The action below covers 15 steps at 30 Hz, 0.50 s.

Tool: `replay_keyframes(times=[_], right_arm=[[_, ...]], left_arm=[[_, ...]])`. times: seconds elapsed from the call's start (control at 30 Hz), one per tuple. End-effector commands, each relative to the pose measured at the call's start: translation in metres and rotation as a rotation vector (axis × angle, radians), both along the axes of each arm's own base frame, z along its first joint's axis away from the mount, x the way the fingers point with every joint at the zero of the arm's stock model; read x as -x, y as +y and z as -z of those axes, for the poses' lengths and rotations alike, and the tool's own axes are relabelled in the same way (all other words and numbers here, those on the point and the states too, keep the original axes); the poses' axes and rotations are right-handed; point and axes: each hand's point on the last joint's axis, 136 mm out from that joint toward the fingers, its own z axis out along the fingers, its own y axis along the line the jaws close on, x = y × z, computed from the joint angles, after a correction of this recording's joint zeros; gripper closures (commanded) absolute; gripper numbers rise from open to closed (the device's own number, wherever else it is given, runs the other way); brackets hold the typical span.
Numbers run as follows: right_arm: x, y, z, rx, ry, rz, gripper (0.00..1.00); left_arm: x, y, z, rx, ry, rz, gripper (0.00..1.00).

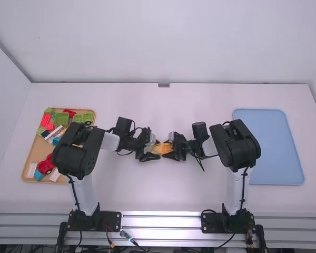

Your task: Assemble lego blocks to make yellow taxi

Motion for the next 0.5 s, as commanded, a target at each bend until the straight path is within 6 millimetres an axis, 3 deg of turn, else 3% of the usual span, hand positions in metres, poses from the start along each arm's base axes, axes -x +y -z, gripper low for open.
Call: replay_keyframes(times=[0.0,0.17,0.33,0.47], right_arm=[[0.005,0.000,0.007,0.004,0.032,-0.004,0.49],[0.005,0.000,0.007,0.004,0.032,-0.004,0.49],[0.005,0.000,0.007,0.003,0.032,-0.004,0.49],[0.005,0.000,0.007,0.003,0.031,-0.004,0.48]], left_arm=[[-0.009,0.004,-0.022,0.022,-0.045,-0.013,0.19],[-0.012,0.010,-0.038,0.027,-0.045,-0.041,0.10],[-0.018,0.010,-0.054,0.042,0.009,-0.091,0.09],[-0.027,0.016,-0.041,-0.078,0.075,-0.170,0.09]])
